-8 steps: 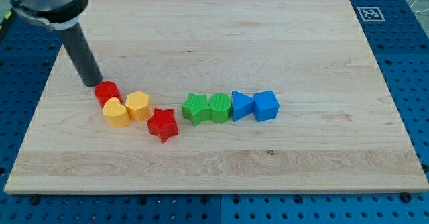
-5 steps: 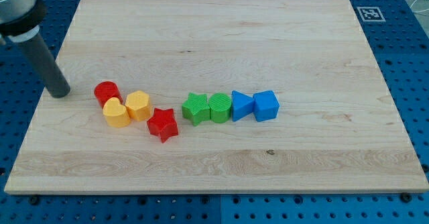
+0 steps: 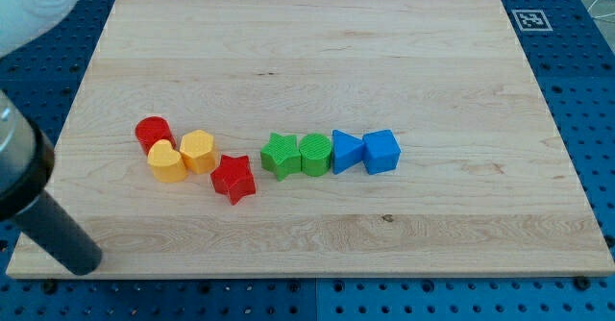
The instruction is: Move your arm towards the red star
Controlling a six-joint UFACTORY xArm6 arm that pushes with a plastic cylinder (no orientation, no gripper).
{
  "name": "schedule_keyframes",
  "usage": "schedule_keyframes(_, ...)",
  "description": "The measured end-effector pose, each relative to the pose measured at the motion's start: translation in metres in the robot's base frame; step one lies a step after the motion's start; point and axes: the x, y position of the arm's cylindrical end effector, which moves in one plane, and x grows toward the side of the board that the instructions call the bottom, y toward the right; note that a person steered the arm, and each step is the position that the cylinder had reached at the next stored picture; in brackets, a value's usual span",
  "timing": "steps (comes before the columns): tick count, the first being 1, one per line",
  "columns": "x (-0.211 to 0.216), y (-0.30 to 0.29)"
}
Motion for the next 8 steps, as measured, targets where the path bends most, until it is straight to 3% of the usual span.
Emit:
schedule_keyframes(3, -0.017, 0.092)
schedule_keyframes(8, -0.059, 0.106)
